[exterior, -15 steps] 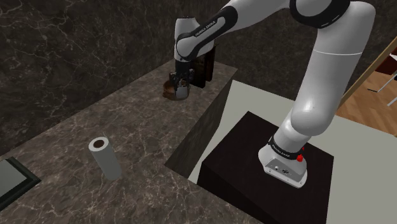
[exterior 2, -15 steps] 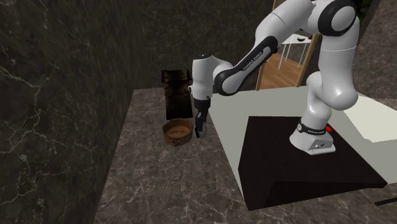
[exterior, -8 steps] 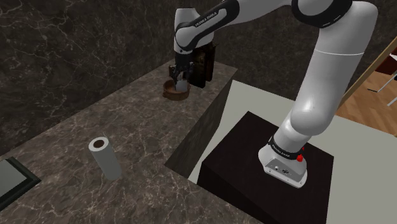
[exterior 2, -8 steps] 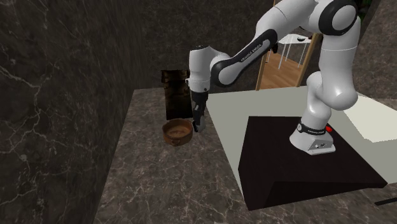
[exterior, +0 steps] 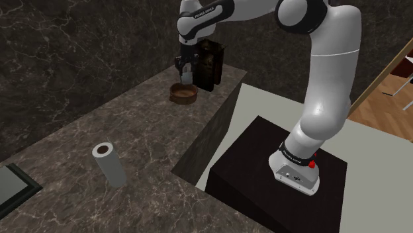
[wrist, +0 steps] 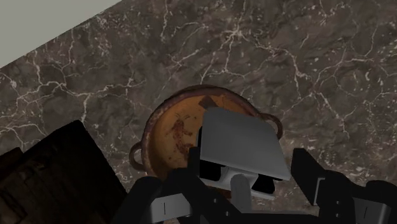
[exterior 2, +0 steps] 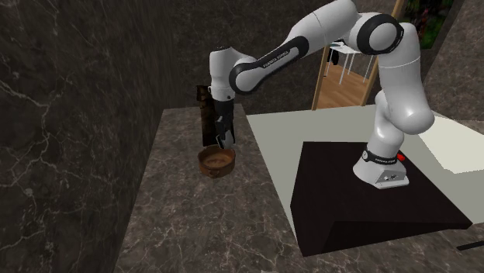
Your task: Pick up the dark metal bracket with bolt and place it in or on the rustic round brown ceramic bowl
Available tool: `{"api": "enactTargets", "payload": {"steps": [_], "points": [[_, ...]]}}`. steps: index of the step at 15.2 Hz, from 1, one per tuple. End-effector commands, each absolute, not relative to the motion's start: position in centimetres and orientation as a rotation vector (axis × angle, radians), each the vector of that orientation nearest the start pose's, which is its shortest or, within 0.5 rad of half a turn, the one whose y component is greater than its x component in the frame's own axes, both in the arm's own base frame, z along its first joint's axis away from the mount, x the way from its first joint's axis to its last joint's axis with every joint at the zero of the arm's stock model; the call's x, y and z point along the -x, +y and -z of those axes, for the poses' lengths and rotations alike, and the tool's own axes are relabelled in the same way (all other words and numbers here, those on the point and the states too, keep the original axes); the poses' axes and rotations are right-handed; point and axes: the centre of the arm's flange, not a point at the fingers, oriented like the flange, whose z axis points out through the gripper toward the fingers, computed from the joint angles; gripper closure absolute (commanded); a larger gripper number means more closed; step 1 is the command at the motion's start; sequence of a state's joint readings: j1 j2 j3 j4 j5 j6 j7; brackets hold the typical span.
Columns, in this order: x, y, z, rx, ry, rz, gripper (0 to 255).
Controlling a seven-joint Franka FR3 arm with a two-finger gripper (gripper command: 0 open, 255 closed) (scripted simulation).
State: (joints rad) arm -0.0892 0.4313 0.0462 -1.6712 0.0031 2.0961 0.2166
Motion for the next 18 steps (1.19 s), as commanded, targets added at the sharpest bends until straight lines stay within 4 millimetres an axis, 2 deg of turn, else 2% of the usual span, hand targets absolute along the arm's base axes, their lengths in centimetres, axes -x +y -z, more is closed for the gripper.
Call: {"api": "enactTargets", "payload": {"steps": [1, 3, 18], "points": [[-68.7, -4.8, -35.7, 3.093, 0.412, -0.012, 255], [-70.7, -6.4, -36.0, 3.093, 0.412, -0.012, 255], [-70.7, -6.4, -28.1, 3.093, 0.411, -0.012, 255]]}}
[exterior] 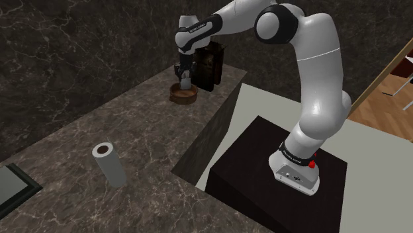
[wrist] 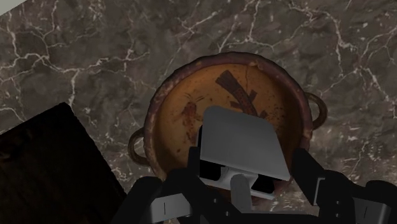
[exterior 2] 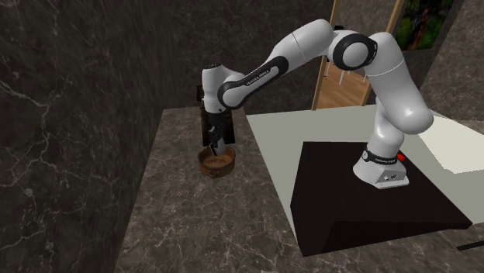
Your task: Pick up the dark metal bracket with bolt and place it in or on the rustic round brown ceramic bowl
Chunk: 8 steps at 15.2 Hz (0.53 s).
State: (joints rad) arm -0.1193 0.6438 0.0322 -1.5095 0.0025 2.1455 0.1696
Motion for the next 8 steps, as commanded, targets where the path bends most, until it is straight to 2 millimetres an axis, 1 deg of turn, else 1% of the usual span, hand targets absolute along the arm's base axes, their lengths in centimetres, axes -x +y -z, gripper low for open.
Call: {"api": "enactTargets", "payload": {"steps": [1, 2, 8], "points": [[-70.66, -6.42, -27.6, 3.093, 0.411, -0.012, 255], [-70.66, -6.42, -26.99, 3.093, 0.412, -0.012, 255], [-70.66, -6.42, -26.99, 3.093, 0.412, -0.012, 255]]}}
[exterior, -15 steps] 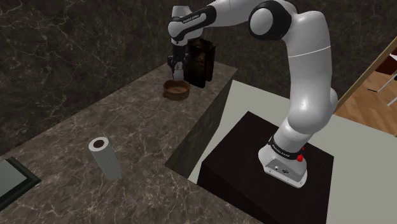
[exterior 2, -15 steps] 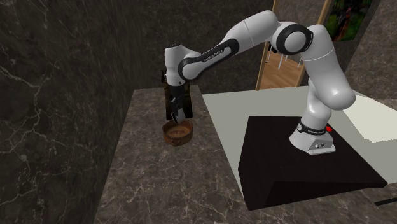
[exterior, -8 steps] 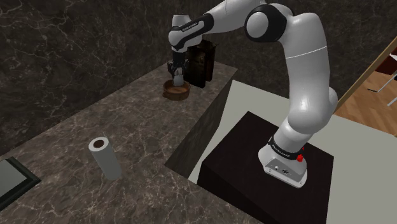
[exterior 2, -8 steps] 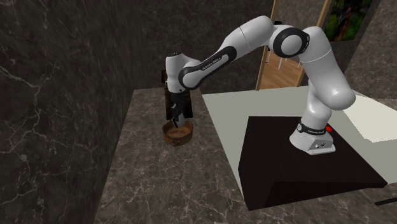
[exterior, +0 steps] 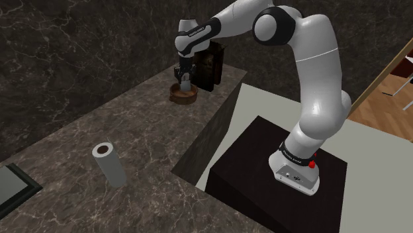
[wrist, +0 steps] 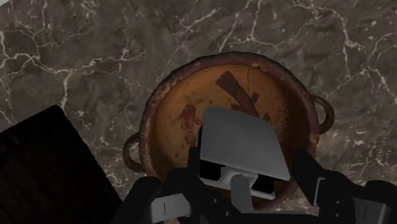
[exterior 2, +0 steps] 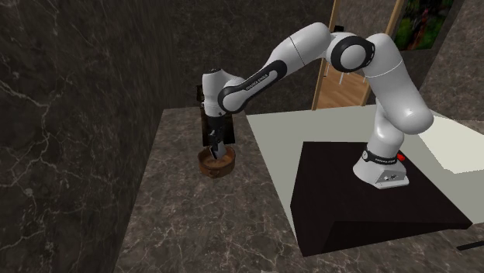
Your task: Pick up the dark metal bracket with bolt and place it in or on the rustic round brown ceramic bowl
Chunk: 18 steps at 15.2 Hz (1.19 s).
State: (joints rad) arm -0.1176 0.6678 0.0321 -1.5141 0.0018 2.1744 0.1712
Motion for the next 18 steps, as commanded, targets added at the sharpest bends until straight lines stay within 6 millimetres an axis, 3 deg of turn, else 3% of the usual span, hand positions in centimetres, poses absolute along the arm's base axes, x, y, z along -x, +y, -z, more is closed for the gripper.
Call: {"api": "enactTargets", "payload": {"steps": [1, 2, 3, 8, 12, 18], "points": [[-70.7, -6.4, -27.0, 3.093, 0.412, -0.012, 255], [-70.7, -6.4, -27.0, 3.093, 0.412, -0.012, 255], [-70.7, -6.4, -27.0, 3.093, 0.412, -0.012, 0], [-70.7, -6.4, -27.0, 3.093, 0.412, -0.012, 0], [-70.7, -6.5, -32.0, 3.093, 0.412, -0.012, 0], [-70.7, -6.5, -32.0, 3.093, 0.412, -0.012, 0]]}}
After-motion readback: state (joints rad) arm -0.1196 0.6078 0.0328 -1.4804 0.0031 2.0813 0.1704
